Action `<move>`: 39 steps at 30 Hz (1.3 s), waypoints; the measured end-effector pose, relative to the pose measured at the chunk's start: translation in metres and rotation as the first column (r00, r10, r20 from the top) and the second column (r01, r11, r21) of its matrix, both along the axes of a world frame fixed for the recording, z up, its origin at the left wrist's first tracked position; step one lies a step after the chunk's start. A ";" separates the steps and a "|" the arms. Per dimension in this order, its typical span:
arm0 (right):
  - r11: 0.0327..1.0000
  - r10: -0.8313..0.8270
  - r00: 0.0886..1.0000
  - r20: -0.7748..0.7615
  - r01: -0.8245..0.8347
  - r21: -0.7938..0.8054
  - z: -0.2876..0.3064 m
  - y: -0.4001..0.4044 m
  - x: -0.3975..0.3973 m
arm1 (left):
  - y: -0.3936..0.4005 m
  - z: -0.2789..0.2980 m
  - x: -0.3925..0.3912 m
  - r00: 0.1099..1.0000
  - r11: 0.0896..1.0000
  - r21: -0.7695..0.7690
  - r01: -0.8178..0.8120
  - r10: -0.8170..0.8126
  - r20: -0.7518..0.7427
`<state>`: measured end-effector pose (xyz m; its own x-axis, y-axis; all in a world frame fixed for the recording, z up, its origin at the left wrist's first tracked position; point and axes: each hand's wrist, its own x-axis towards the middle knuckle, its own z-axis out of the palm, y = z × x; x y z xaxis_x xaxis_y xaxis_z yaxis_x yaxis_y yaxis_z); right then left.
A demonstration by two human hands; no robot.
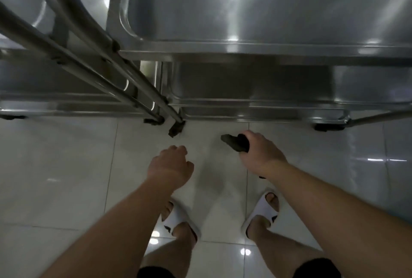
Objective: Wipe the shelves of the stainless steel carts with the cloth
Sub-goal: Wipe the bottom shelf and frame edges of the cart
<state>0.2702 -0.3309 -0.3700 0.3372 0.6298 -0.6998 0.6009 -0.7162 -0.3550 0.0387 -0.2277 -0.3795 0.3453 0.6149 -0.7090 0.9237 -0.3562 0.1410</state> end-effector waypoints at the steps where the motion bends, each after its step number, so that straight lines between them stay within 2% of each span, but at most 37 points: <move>1: 1.000 0.003 1.000 0.008 -0.003 0.031 -0.016 0.002 0.001 | 0.004 -0.015 0.000 1.000 1.000 0.014 0.012 -0.012 0.010; 6: 0.995 -0.002 0.997 0.079 -0.005 0.095 -0.107 0.033 -0.005 | 0.024 -0.096 -0.004 0.998 0.994 0.100 0.034 -0.040 0.057; 10: 0.986 0.078 0.988 0.131 -0.096 0.135 -0.180 0.071 -0.007 | 0.048 -0.160 -0.001 0.991 0.976 0.186 0.109 -0.120 0.051; 15: 0.945 0.069 0.983 0.172 -0.120 0.304 -0.248 0.117 -0.004 | 0.083 -0.227 0.006 0.979 0.952 0.252 0.174 -0.194 0.055; 18: 0.898 0.038 0.970 0.240 -0.139 0.418 -0.280 0.135 -0.002 | 0.096 -0.261 0.011 0.971 0.929 0.297 0.221 -0.238 0.022; 21: 0.843 -0.028 0.970 0.240 -0.106 0.528 -0.307 0.151 -0.002 | 0.100 -0.292 0.012 0.960 0.914 0.319 0.250 -0.278 0.045; 26: 0.827 -0.074 0.974 0.213 -0.060 0.558 -0.332 0.169 -0.011 | 0.112 -0.313 -0.010 0.949 0.940 0.263 0.217 -0.267 0.170; 29: 0.806 -0.048 0.976 0.213 -0.088 0.586 -0.338 0.178 -0.020 | 0.130 -0.320 -0.028 0.956 0.948 0.241 0.209 -0.250 0.151; 31: 0.785 -0.041 0.977 0.208 -0.097 0.611 -0.341 0.189 -0.027 | 0.146 -0.323 -0.036 0.971 0.965 0.233 0.122 -0.165 0.173; 34: 0.762 -0.058 0.982 0.182 -0.075 0.643 -0.348 0.206 -0.042 | 0.164 -0.323 -0.040 0.950 0.971 0.221 -0.088 0.015 0.312; 37: 0.741 -0.042 0.999 0.029 0.012 0.671 -0.354 0.217 -0.058 | 0.172 -0.319 -0.032 0.853 0.963 0.153 -0.221 0.115 0.508; 39: 0.721 -0.033 0.999 0.009 0.017 0.693 -0.361 0.223 -0.063 | 0.172 -0.319 -0.024 0.737 0.946 0.094 -0.310 0.177 0.653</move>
<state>0.2074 -0.1080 -0.7312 0.3684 0.9274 -0.0649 0.5987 -0.2901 -0.7466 0.0149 -0.0552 -0.6989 0.4896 0.8354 -0.2499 0.7064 -0.2121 0.6753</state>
